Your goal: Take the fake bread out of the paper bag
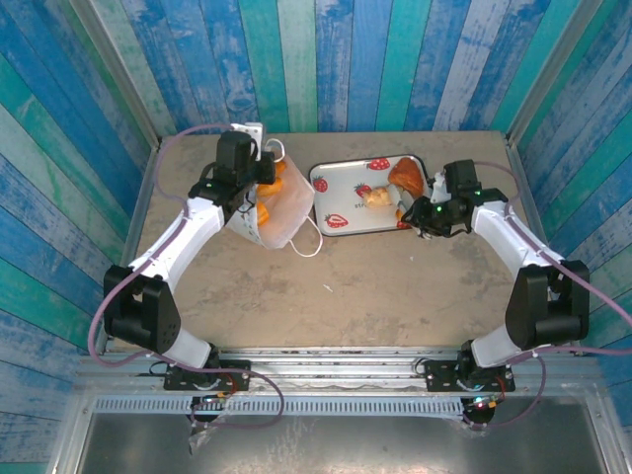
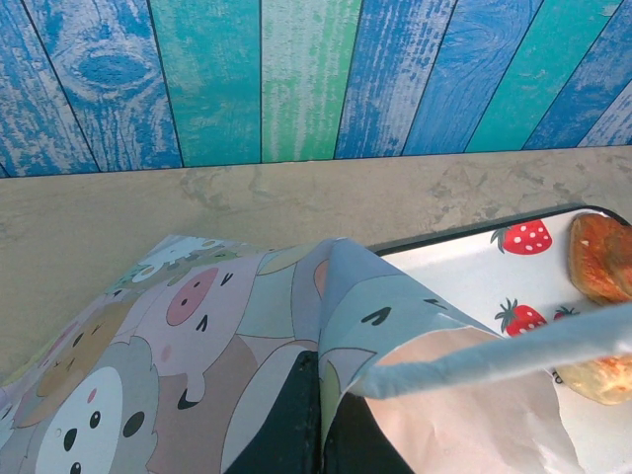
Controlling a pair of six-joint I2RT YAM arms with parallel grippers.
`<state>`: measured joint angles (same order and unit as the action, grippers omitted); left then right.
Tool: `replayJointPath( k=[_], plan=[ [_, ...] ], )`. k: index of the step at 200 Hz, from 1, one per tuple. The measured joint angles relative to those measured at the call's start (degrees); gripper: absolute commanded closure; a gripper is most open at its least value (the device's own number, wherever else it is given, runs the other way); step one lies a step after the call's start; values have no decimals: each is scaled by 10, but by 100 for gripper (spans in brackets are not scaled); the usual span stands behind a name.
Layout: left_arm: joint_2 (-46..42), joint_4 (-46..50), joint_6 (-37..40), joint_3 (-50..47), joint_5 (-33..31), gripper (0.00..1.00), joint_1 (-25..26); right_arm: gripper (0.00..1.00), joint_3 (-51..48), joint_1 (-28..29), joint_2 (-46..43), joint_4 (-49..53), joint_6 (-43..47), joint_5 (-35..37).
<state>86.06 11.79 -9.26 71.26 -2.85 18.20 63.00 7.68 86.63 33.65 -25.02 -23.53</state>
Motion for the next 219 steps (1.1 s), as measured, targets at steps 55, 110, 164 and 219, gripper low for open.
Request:
replayJointPath(
  k=[55,110,164,219],
  plan=[
    [0,0,0,0,0,100,0,58,3,-4,0,10,5,15],
    [0,0,0,0,0,100,0,59,3,-4,-19,26,6,21],
    [0,-2,-1,-1,0,100,0,60,3,-4,-85,42,9,7],
    [0,-6,-3,-4,0,100,0,59,7,24,-146,57,8,-13]
  ],
)
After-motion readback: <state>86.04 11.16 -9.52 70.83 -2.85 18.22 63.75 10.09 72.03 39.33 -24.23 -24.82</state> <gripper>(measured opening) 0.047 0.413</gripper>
